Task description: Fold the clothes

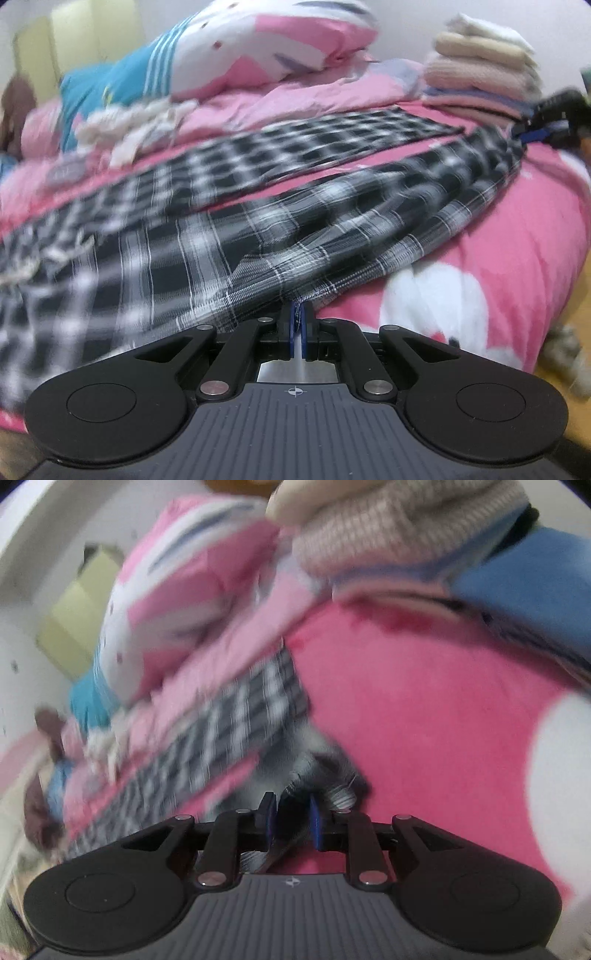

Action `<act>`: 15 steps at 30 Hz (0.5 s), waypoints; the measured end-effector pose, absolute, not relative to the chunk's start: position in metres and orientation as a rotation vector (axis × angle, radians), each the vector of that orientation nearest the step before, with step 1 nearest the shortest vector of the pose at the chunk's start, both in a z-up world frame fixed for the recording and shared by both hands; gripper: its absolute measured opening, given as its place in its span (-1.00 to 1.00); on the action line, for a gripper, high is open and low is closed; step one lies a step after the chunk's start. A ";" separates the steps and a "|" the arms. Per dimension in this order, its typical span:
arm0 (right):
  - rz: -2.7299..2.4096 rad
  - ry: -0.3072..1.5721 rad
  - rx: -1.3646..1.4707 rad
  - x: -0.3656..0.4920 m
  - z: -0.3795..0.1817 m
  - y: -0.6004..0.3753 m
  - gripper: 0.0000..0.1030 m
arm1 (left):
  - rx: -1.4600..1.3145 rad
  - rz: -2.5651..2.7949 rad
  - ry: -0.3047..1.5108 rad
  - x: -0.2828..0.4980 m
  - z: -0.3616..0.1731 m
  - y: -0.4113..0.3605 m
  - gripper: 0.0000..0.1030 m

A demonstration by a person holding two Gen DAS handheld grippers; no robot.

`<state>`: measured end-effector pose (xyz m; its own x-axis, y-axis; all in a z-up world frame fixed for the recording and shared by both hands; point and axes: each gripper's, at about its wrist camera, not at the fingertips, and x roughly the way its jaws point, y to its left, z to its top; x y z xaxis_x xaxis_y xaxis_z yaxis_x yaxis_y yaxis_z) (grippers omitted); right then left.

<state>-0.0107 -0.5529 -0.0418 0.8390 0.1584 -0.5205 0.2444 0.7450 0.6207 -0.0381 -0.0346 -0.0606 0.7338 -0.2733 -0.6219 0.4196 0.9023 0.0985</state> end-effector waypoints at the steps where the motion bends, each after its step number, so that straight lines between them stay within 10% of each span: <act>1: -0.052 0.566 0.771 -0.010 -0.043 -0.557 -0.59 | 0.215 -0.383 0.652 -0.036 -0.060 -0.033 -0.95; 15: -0.069 0.543 1.095 -0.063 -0.083 -0.560 -0.26 | 0.190 -0.385 0.656 -0.033 -0.062 -0.029 -0.95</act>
